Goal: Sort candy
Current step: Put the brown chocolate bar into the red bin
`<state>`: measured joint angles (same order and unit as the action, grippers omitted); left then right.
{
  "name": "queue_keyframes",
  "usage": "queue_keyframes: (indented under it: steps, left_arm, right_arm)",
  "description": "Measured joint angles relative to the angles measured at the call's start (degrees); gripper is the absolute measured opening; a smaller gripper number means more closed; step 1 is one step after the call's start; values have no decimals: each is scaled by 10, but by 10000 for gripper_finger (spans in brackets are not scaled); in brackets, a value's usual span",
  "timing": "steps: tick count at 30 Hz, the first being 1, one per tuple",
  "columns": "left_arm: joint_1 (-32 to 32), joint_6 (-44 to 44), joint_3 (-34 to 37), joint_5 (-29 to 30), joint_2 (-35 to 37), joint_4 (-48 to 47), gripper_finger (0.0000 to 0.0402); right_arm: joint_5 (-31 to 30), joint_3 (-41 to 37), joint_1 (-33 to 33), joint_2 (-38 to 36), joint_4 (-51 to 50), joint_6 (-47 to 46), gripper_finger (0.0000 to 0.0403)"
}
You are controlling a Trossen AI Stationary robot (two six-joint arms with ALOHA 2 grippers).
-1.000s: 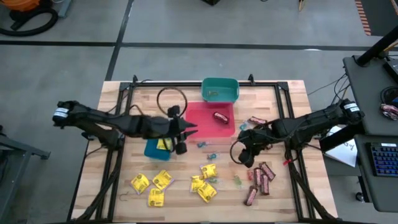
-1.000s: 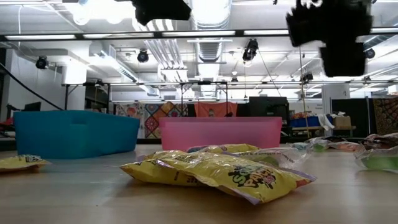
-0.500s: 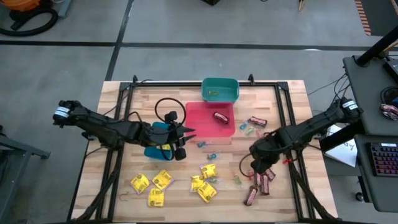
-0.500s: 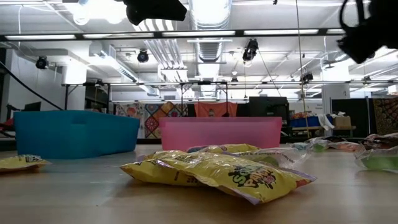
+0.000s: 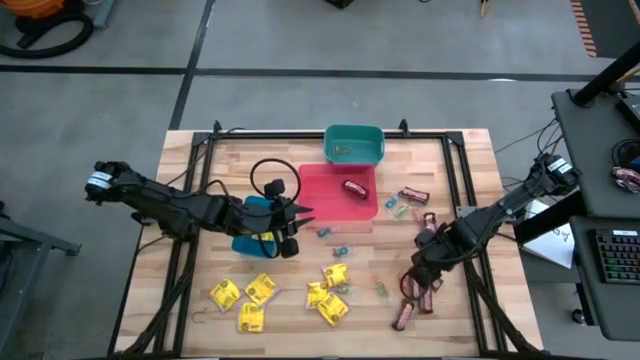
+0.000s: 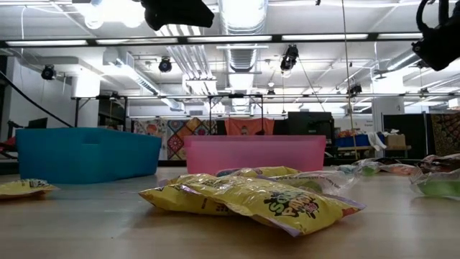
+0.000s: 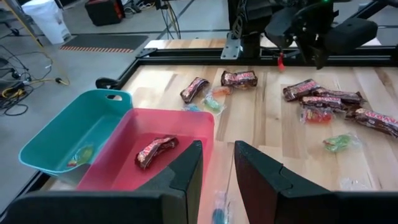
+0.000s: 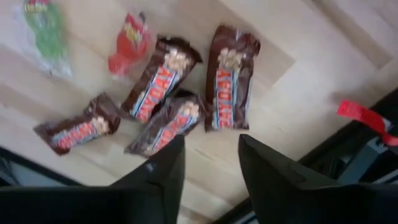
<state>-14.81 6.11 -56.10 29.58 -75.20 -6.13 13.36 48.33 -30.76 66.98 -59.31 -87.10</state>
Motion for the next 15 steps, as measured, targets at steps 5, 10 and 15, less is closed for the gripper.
queue_keyframes:
  steps: [5,10,15]
  left_arm:
    - [0,0,0,0,0,-4,77]
    - [0,0,0,0,0,-9,77]
    - [0,0,0,1,0,-9,77]
  right_arm:
    - [-28,-8,0,14,1,-5,186]
    - [-25,-13,0,60,2,13,187]
    - [-9,-13,0,107,4,38,187]
